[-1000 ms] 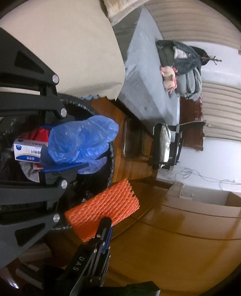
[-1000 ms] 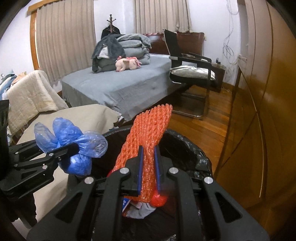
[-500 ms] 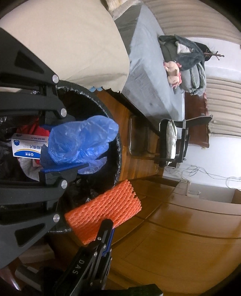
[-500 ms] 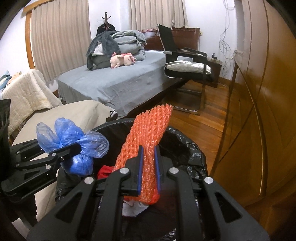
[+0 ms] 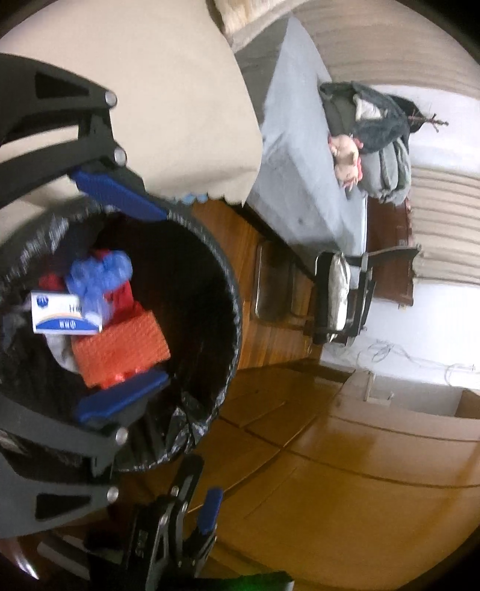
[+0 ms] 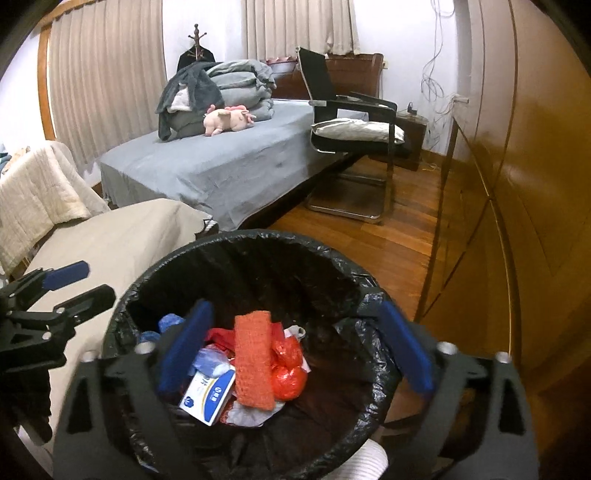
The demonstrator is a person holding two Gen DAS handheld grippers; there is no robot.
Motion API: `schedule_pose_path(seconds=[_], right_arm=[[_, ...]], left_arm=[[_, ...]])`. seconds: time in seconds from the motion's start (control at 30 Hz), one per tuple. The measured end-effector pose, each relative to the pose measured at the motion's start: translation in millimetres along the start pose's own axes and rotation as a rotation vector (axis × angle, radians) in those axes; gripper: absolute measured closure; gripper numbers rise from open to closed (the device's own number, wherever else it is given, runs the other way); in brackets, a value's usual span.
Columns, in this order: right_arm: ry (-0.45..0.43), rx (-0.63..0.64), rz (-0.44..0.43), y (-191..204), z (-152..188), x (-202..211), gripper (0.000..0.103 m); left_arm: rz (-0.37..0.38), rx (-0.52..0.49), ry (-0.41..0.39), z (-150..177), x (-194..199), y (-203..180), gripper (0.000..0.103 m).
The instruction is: Collect trash
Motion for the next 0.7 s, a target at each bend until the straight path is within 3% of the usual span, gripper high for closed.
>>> schedule_pose_path(seconds=[0.17, 0.7], right_arm=[[-0.011, 0.006, -0.055, 9.1, -7.2, 18.7, 0.007], [-0.076, 0.050, -0.170, 56.2, -36.8, 89.5, 0.005]], left_arm=[[-0.070, 0.015, -0.024, -0.4, 28.5, 10.7, 0.006], [-0.161, 0.079, -0.116, -4.3, 110.3, 8.7, 0.006]])
Point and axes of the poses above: each gripper's, at about its wrist camera, not at the fingertips, and x roughly against the way its jaws point, y to its left, z to its underside, the point moved 3 cm from there along -x, roughly the way its jaws point, and after that the axes turned 12 degrees about z, right-handed, at the moved point
